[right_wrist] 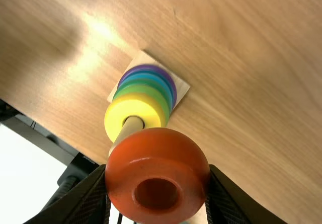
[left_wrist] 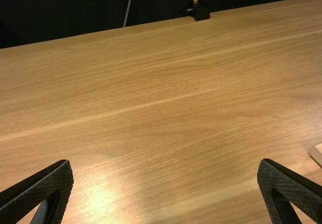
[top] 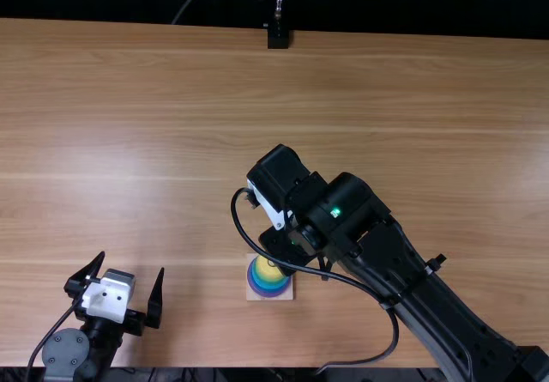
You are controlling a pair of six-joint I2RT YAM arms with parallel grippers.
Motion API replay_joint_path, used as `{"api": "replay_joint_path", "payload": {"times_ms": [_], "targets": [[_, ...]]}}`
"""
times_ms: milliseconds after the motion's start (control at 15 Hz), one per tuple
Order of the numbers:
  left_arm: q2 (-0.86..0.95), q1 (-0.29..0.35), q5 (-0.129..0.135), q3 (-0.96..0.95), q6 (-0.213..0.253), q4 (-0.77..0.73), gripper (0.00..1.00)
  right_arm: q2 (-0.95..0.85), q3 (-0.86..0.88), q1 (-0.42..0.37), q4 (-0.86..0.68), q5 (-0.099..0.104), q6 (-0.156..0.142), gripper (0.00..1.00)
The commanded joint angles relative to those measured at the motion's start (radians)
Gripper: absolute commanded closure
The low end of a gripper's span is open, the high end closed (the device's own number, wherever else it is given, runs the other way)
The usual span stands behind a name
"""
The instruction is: Build the Hanoi tower: stack the rings onto the peg from bottom to top in this color order: purple, dark blue, light blue, dark green, light green, yellow, orange.
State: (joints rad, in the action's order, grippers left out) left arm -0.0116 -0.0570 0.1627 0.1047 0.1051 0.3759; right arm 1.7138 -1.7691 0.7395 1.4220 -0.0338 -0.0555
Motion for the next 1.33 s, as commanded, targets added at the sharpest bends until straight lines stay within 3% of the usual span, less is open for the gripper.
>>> {"api": "replay_joint_path", "payload": {"times_ms": [0, 467, 1267], "targets": [[0.012, 0.006, 0.010, -0.105, 0.015, 0.079, 0.00, -0.036, 0.017, 0.008, 0.000, -0.001, -0.005, 1.00], [0.012, 0.006, 0.010, -0.105, 0.015, 0.079, 0.00, -0.034, 0.008, 0.083, -0.005, -0.001, -0.009, 1.00], [0.012, 0.006, 0.010, -0.105, 0.015, 0.079, 0.00, -0.020, 0.048, 0.074, -0.003, 0.002, -0.007, 1.00]]}}
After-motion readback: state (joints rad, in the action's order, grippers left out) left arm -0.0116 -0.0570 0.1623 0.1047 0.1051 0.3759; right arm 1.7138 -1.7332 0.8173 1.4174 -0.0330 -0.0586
